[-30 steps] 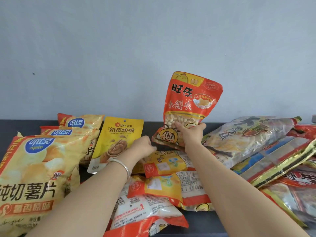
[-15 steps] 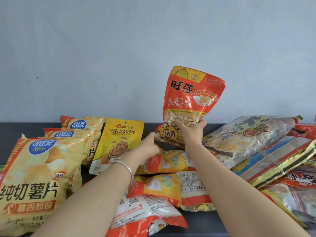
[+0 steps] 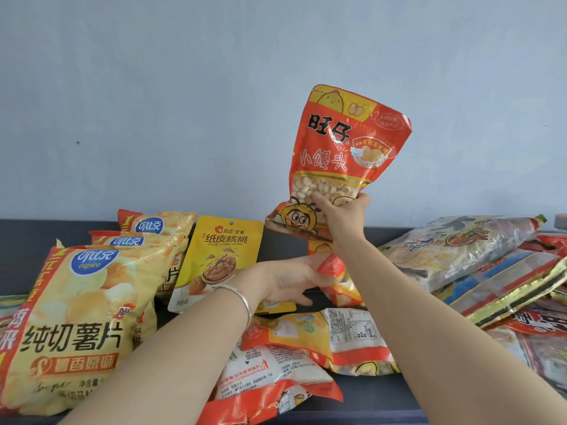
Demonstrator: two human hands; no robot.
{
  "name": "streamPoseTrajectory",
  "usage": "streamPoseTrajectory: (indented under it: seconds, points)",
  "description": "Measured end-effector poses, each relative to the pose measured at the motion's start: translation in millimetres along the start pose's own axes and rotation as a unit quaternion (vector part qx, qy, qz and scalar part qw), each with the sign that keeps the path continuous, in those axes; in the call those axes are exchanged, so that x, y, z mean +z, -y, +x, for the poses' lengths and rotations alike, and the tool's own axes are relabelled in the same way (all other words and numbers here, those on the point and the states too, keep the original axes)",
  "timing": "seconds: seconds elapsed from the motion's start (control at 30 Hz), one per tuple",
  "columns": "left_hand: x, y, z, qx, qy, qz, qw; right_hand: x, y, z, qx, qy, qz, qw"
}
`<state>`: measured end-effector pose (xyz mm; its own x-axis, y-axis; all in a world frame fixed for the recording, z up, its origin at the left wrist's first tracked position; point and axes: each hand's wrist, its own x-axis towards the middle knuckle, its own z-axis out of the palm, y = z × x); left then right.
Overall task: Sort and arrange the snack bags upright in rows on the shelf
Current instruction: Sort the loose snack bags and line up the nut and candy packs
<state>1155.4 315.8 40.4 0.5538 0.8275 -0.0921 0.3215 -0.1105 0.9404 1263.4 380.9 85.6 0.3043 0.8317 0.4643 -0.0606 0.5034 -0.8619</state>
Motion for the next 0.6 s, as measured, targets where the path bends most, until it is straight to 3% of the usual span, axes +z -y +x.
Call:
streamPoseTrajectory:
  seconds: [0.13,0.33,0.47,0.6]
  points:
    - [10,-2,7,-0.015,0.001,0.124,0.992,9,9,-9,0.010,0.021,-0.004,1.000]
    - [9,8,1,-0.012,0.013,0.214,0.977,18,8,-25,0.099,0.074,0.017,0.992]
    - [14,9,-5,-0.012,0.013,0.252,0.968,26,13,-29,0.062,0.047,0.006,0.997]
    - [17,5,-2,-0.041,-0.085,0.275,0.957,33,23,-32,0.036,0.039,0.002,0.999]
